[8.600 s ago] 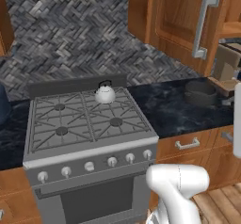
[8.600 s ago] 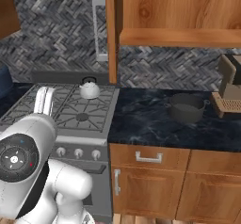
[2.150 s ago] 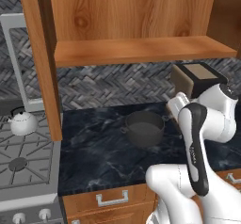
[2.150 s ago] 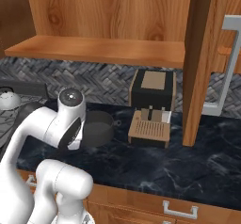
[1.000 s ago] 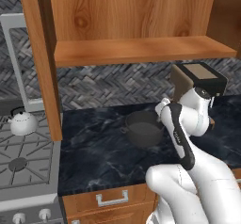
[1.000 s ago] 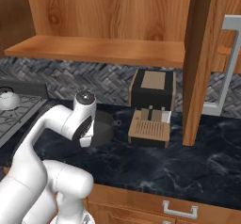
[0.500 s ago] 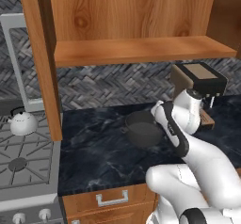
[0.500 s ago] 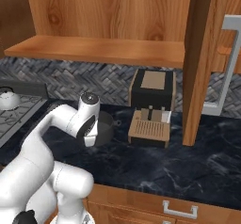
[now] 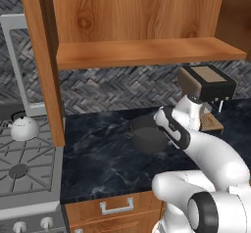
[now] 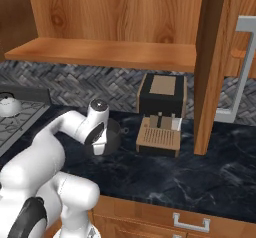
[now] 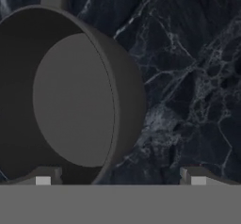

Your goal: Pick the kettle from the cabinet and place it on a stove burner. Then pick the pot from the counter and place it on another stove burner. Finally, turn both burners on.

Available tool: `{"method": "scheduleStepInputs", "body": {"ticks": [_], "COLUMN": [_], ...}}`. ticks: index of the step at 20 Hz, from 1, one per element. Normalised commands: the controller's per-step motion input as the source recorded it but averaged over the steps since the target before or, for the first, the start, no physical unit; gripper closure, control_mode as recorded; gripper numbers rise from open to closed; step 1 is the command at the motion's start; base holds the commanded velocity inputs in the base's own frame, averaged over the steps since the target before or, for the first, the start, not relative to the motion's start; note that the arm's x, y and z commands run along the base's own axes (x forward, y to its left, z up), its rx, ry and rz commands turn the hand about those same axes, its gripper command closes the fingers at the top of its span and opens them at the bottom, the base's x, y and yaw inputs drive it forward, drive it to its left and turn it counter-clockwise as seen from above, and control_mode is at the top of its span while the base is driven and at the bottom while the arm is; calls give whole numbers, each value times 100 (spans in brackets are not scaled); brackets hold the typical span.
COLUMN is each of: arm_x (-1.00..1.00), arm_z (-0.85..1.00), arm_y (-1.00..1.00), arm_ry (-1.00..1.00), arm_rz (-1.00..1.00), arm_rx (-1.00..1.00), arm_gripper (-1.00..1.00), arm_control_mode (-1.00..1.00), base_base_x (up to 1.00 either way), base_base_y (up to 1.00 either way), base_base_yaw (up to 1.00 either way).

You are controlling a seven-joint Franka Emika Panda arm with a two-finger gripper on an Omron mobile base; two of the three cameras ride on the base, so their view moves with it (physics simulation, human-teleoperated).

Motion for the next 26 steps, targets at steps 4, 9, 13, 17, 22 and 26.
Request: {"method": "scheduleStepInputs", "body": {"ticks": [4, 9, 13, 17, 22, 26], "arm_x": [23, 22, 20, 21, 17, 22], "arm_z": [-23, -23, -24, -26, -27, -20], "arm_y": [0, 0, 0, 0, 0, 2], "arm_ry": [2, 2, 1, 0, 3, 1], "arm_rz": [2, 2, 2, 2, 1, 1], "arm_rx": [-1, -2, -1, -2, -1, 0], "arm_gripper": [-100, -100, -100, -100, -100, 100], "arm_control_mode": [-100, -100, -100, -100, -100, -100], "base_base_x": [0, 0, 0, 0, 0, 0], "base_base_y": [0, 0, 0, 0, 0, 0], "base_base_yaw": [0, 0, 0, 0, 0, 0]}}
